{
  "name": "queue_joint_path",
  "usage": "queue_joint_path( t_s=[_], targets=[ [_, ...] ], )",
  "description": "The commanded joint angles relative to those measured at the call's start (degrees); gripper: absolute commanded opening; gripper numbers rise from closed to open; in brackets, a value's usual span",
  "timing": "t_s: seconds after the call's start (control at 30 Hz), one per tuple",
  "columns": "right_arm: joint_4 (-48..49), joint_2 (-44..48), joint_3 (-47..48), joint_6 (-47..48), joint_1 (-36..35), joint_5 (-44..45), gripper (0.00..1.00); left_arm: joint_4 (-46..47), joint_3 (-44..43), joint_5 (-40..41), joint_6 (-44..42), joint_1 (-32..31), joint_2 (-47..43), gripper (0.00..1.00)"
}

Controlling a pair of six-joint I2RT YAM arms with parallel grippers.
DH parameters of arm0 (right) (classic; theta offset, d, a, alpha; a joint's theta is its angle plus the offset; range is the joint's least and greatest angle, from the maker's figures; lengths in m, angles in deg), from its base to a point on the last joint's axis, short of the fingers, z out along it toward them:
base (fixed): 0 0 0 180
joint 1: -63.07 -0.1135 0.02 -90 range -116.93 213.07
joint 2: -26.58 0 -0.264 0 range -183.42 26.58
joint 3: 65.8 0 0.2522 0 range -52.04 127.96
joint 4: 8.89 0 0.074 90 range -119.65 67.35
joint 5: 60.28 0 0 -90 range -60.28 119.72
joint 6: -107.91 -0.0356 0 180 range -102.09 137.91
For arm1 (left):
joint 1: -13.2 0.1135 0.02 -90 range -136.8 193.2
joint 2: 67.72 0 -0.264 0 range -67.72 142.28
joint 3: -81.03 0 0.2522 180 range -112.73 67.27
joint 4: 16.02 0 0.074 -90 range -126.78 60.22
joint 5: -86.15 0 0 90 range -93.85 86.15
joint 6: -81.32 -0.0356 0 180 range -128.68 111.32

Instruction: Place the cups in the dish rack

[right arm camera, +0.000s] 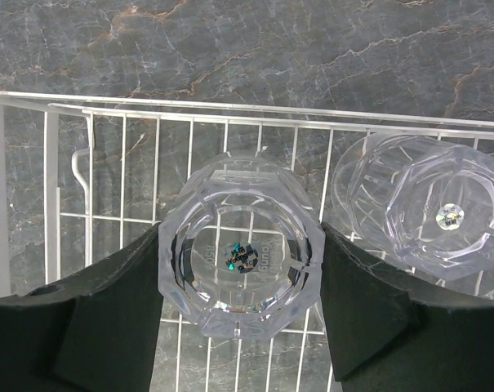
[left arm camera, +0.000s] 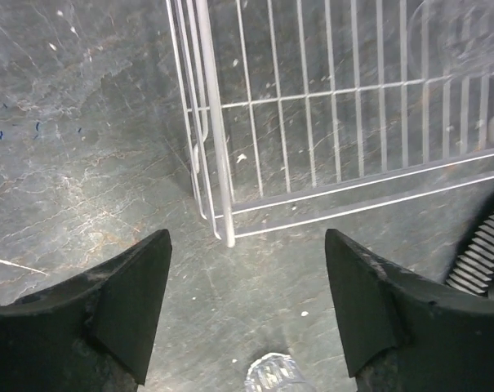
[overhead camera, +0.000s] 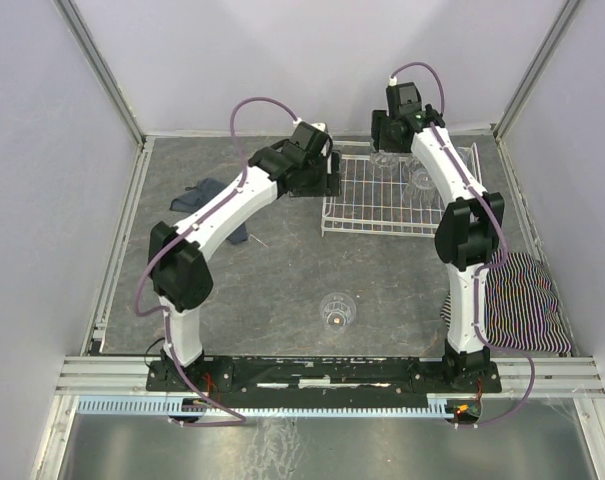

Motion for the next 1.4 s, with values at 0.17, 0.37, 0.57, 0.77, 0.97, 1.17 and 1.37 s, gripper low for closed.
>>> queue_joint_path(
  t_s=[0.17, 0.37, 0.57, 0.77, 0.97, 1.17, 1.37],
  targets=[
    [4.62, -0.92, -0.48, 0.10, -0.35, 1.42, 0.18, 9.00, 2.53, 0.90, 3.80, 3.10, -11.42, 0.99],
    [5.67, -1.47, -1.76, 0.15, -0.35, 1.47, 0.18, 10.75, 4.89, -5.35, 4.89, 6.23, -12.05, 0.99],
    [6.31, -2.30, -2.06, 0.14, -0.35, 1.59, 0.20, 10.37, 5.44, -6.95, 3.98, 6.60, -12.53, 0.99],
    [5.75, -3.59, -0.89, 0.17, -0.35, 1.65, 0.42, 12.59, 10.23, -9.44, 3.57, 6.61, -15.99, 0.99],
    [5.84, -3.68, -0.70, 0.42, -0.36, 1.71, 0.72, 13.82, 15.04, -10.55, 2.98, 6.58, -18.88, 0.99],
    [5.95, -3.04, -0.52, 0.41, -0.35, 2.62, 0.84, 14.13, 23.47, -11.37, 1.90, 6.45, -22.86, 0.99],
    [6.30, -1.51, -1.21, 0.46, -0.35, 2.59, 0.89, 11.74, 28.84, -12.30, -1.12, 4.83, -26.60, 0.99]
  ],
)
